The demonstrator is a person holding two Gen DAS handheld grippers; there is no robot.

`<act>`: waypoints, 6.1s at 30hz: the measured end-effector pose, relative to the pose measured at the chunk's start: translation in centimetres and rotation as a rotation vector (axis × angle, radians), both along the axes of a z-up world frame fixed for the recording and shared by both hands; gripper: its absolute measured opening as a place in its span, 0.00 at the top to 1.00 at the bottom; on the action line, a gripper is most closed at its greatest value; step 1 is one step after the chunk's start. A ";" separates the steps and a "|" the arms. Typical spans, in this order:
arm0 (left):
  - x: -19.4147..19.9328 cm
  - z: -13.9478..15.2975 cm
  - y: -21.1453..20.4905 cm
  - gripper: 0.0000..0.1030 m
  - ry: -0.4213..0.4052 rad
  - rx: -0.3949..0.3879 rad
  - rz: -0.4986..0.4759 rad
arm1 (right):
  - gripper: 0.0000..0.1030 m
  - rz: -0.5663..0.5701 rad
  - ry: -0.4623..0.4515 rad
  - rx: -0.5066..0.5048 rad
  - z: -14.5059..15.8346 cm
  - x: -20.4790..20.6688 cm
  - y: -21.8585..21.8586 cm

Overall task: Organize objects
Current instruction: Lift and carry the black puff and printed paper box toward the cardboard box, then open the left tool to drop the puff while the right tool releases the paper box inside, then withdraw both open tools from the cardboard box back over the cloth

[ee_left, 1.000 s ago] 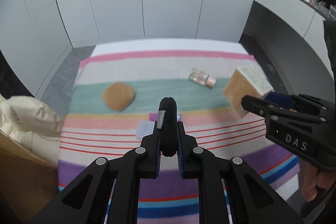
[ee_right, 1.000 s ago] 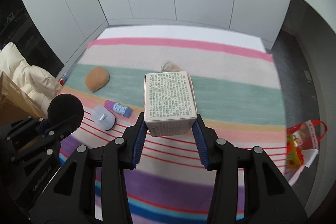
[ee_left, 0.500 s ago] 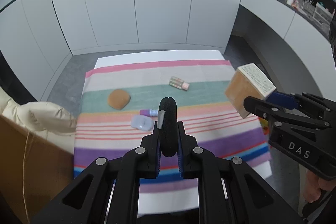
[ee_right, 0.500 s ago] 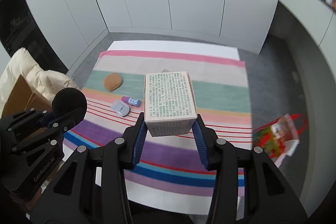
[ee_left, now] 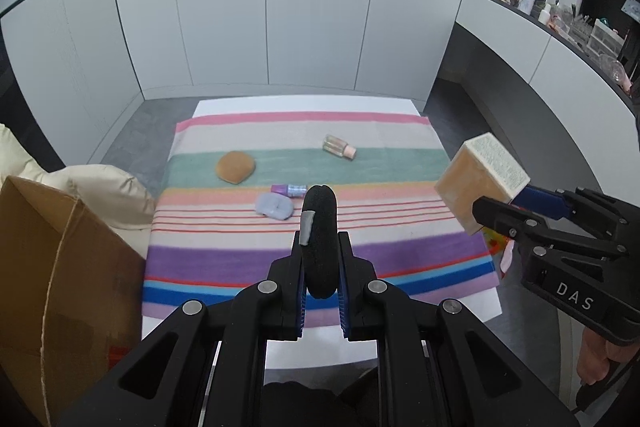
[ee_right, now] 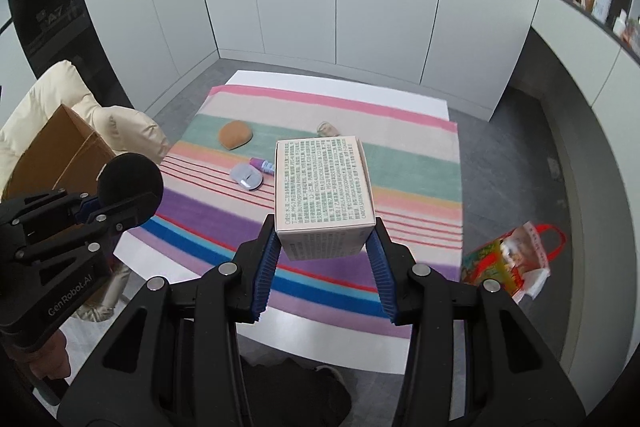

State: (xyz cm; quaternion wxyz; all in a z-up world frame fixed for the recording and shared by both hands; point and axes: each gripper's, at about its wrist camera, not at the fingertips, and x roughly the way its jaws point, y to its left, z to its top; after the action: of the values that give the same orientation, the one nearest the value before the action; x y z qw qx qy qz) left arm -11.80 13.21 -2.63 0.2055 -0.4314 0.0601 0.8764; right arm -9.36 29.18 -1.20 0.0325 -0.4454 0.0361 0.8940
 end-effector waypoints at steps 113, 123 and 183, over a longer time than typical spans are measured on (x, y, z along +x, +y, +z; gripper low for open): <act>9.1 1.8 -39.9 0.00 0.159 -0.013 0.786 | 0.56 0.656 0.038 -0.049 0.1 -6.4 -41.4; 10.1 1.9 -42.0 0.00 0.161 -0.027 0.839 | 0.28 0.655 0.053 -0.054 -0.2 -6.0 -43.0; 2.4 1.3 -30.5 0.00 0.161 -0.030 0.649 | 0.00 0.386 0.107 -0.013 1.1 -8.3 -28.6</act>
State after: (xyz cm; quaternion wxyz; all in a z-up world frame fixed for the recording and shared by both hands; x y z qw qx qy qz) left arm -9.43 -17.27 -1.28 -0.0963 -0.3604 -0.0515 0.9264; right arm -17.69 0.56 -0.08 -0.1445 -0.3961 -0.0425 0.9058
